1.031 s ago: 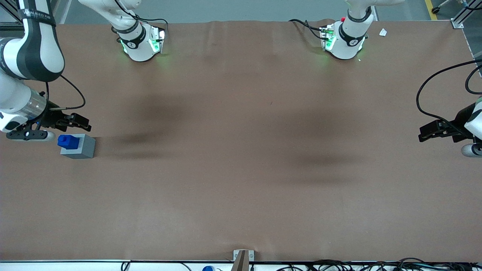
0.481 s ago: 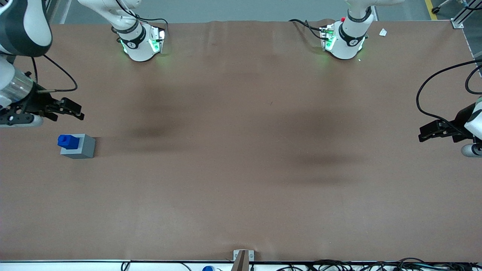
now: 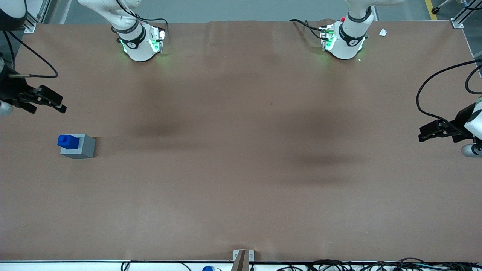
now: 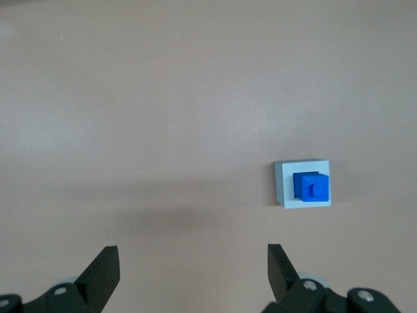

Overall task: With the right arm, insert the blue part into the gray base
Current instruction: 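Open the right gripper and raise it away from the base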

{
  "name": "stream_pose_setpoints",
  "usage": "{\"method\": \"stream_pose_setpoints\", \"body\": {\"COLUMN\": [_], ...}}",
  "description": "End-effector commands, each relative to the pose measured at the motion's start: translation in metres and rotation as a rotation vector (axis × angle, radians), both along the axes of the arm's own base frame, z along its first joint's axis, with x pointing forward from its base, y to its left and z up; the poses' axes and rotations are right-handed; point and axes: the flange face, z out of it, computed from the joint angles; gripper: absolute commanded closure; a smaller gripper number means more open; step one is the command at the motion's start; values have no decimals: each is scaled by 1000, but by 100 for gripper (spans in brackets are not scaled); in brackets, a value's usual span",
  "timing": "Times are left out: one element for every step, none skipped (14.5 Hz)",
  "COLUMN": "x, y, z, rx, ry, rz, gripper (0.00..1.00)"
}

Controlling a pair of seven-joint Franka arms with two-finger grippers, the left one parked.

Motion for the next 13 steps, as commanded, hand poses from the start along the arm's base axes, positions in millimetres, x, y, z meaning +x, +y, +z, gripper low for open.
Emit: {"method": "stream_pose_setpoints", "body": {"x": [1,2,3,2,2,2,2,3,3,1,0,0,-1], "y": [2,2,2,1,1,1,2,1,1,0,-3,-3,-2], "z": [34,38,40,41,41,41,40,39,39,37,36,36,35], "rx": [-20,-22,-23,-23,-20,-20,-18,-19,-18,-17,-15,-15,-14], "ry": [-41,-48,-50,-46,-42,-39,-38,-35,-33,-21,-4,-2,-1], "rz": [-12,-12,-10,-13,-17,-20,-19,-11,-18,-22,-29,-29,-28], "gripper": [0,0,0,0,0,0,0,0,0,0,0,0,0]}}
